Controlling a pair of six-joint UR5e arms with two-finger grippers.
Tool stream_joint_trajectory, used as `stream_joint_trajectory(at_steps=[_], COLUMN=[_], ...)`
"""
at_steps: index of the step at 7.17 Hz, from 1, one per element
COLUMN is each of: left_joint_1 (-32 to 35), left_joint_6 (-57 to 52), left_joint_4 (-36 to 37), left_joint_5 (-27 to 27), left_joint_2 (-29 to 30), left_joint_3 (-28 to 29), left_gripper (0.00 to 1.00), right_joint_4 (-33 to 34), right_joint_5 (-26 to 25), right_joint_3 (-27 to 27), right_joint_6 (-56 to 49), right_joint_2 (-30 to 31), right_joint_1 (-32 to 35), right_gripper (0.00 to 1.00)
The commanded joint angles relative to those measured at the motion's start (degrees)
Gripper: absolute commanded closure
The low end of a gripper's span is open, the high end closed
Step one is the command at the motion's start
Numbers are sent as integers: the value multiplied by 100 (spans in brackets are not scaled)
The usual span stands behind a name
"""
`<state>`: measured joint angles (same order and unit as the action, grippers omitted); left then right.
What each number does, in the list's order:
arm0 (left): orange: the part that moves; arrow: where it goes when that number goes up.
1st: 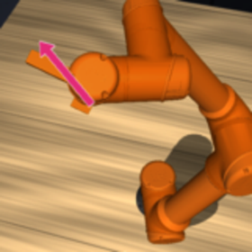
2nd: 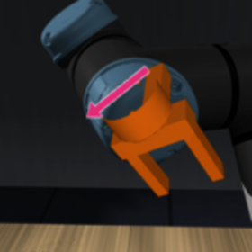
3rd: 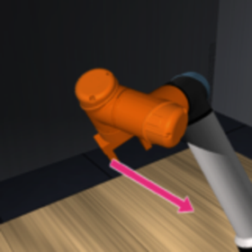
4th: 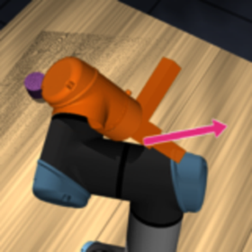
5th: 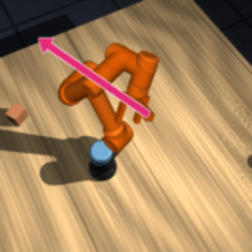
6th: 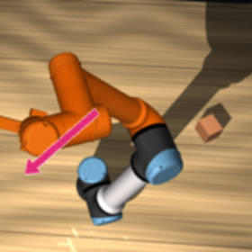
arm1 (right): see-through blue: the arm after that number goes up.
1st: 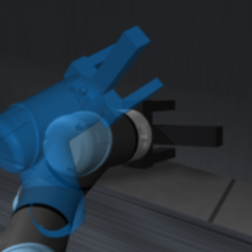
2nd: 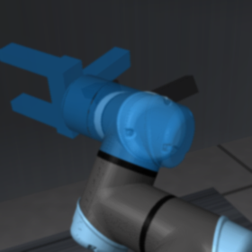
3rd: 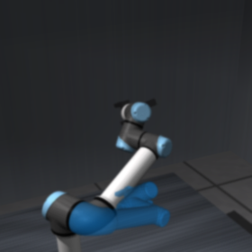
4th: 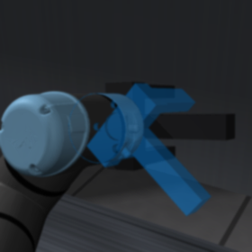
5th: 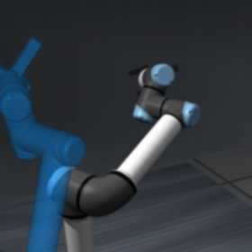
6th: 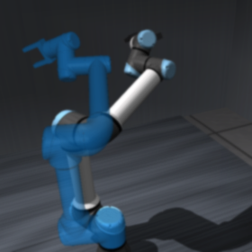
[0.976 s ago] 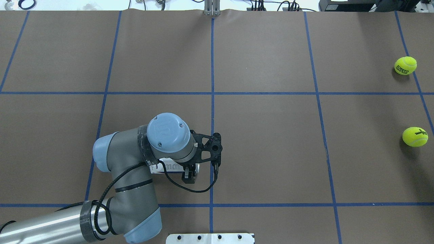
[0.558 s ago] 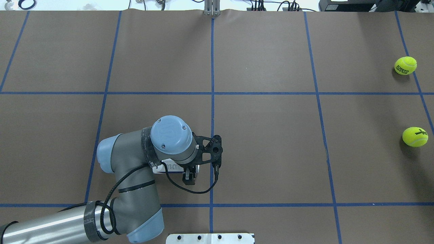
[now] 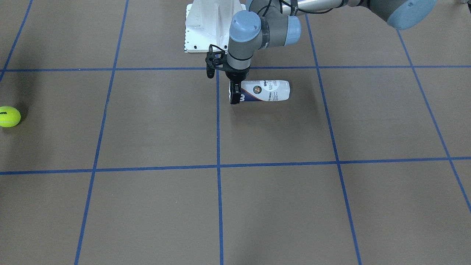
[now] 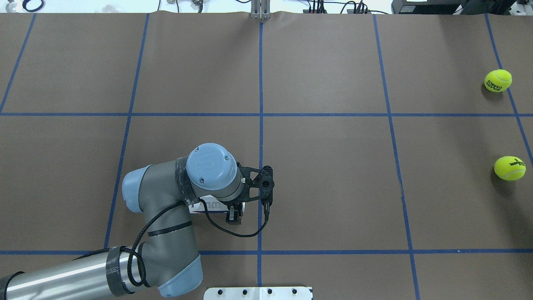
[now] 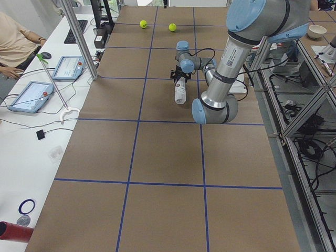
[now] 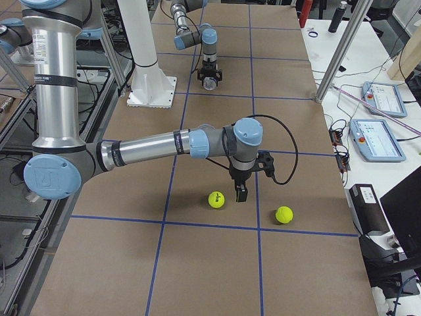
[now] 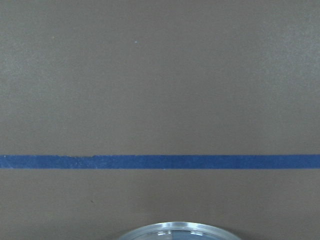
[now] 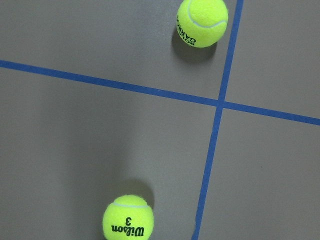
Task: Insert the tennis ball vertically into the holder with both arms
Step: 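Lift the can with the left gripper and rotate it upright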
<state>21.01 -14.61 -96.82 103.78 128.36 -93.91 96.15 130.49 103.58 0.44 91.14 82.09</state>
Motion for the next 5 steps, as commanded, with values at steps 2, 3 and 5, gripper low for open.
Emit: stream_joint_trajectory(at_steps=[2, 3, 5], left_joint_1=[17, 26, 201], left_joint_6=[-33, -42, 28], left_joint_4=[5, 5, -29], left_joint_5=[-156, -147, -103], left_joint_2=[-3, 5, 84], left_joint_3=[-74, -223, -916], left_gripper=[29, 29, 28], right_joint_4=[0, 0, 0], right_joint_5=[3, -6, 3], right_joint_3=[4, 4, 4], right_joint_6=[0, 0, 0], right_joint_2=[0, 0, 0], right_joint_1=[0, 0, 0], right_gripper=[0, 0, 0])
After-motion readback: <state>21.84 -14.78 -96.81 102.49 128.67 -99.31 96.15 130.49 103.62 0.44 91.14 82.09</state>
